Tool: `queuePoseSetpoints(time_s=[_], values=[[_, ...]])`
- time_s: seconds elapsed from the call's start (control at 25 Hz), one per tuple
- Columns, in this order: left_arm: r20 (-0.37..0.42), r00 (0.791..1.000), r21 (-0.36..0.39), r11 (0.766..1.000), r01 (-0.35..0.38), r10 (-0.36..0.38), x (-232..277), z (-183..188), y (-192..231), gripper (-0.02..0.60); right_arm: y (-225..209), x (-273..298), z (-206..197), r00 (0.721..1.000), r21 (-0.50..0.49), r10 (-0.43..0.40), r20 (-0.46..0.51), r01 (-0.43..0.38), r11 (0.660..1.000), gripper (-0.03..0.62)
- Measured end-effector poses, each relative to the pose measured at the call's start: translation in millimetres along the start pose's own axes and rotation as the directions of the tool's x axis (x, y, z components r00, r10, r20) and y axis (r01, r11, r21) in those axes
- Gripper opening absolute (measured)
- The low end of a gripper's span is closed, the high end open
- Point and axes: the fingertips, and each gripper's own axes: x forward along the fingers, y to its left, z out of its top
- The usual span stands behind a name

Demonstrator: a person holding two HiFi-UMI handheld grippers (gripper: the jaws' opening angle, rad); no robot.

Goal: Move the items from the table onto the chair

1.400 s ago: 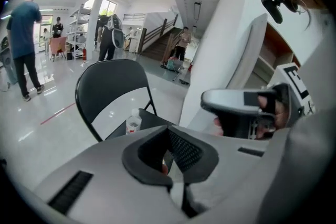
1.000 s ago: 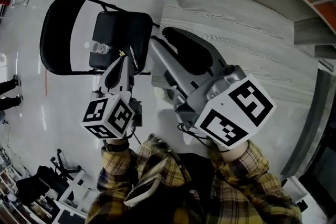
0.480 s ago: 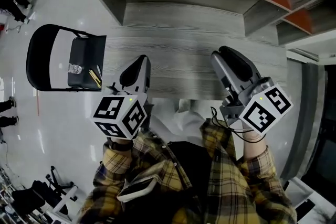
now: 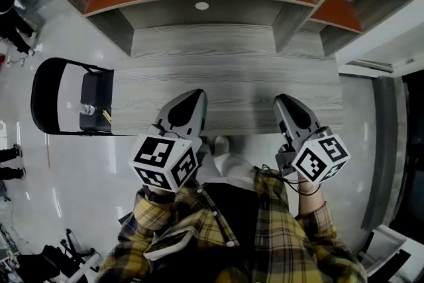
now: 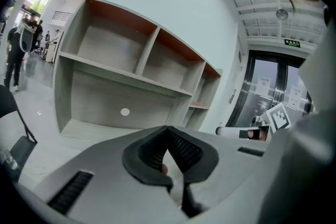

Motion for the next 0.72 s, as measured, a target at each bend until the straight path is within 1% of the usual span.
queuePoseSetpoints(time_s=[0.12,0.28,0.36,0.52,0.72], values=[[0.003,1.0,0.019,0.999,0.029,-0.029,4,7,-8,0.002,-3,-2,0,1.0,-0.028,-0.028,0.014,0.028,0.999,0.033],[-0.006,0.999,0.023,0.998,0.053,-0.053,10,15,-6,0.003,5,4,3,0.998,-0.118,-0.063,0.017,0.065,0.991,0.018],[-0.008,0.998,0.021,0.998,0.064,-0.064,13,19,-7,0.003,10,8,8,0.998,-0.152,-0.068,0.016,0.07,0.986,0.018],[-0.006,0.997,0.029,0.996,0.082,-0.082,17,23,-9,0.002,19,18,15,0.999,-0.138,-0.038,0.015,0.04,0.99,0.018],[-0.002,0.997,0.031,0.997,0.074,-0.074,16,25,-6,0.002,23,25,13,1.0,-0.114,-0.013,0.01,0.014,0.993,0.018]])
